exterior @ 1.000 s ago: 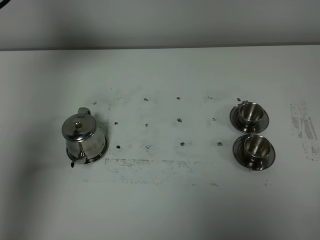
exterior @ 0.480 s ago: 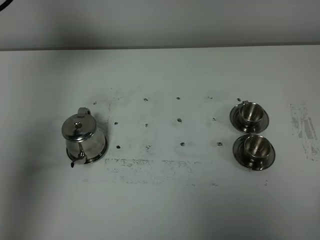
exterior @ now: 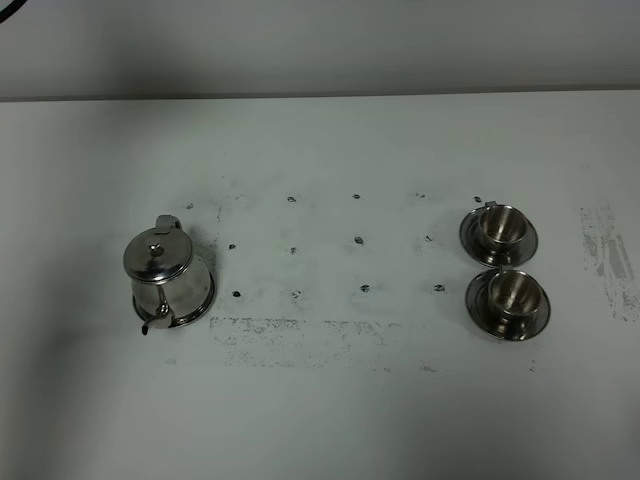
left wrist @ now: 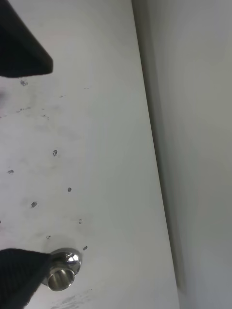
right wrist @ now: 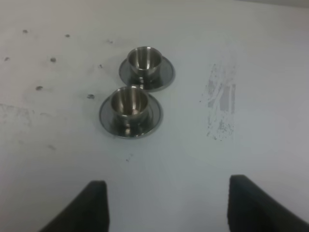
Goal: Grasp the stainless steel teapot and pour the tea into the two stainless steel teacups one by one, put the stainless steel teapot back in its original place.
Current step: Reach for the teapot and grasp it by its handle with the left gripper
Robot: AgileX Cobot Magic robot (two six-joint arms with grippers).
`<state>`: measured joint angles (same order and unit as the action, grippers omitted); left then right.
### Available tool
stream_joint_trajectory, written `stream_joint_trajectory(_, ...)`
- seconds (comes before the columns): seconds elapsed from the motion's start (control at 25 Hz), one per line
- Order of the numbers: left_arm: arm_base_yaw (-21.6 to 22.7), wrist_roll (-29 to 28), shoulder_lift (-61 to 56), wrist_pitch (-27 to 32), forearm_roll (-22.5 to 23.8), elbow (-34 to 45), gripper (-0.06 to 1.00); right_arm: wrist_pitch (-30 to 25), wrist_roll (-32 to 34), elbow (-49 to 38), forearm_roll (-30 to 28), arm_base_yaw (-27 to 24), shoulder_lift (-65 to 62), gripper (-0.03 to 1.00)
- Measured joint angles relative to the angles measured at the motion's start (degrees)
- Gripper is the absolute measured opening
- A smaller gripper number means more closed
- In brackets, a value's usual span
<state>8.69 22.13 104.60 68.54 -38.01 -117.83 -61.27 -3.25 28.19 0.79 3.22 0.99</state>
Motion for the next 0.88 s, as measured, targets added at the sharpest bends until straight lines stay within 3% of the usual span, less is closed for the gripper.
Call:
stream_joint_trajectory(0.2,-1.7,3.4,-0.1,0.0,0.5,0.0,0.69,0.0,0.0,0.0,0.0,0.0,0.0,0.51)
stream_joint_trajectory(0.4,-10.0,3.4,-0.1,-2.8,7.6,0.0,0.69,0.0,0.0,0.0,0.0,0.0,0.0,0.51)
stream_joint_trajectory(0.68,-24.2,-0.5,-0.1,-3.5,29.3,0.0,0.69,0.0,0.0,0.0,0.0,0.0,0.0,0.51)
stream_joint_trajectory(0.88,-30.4,-4.9,0.8,-3.7,47.7,1.6,0.66,0.0,0.0,0.0,0.0,0.0,-0.1,0.51)
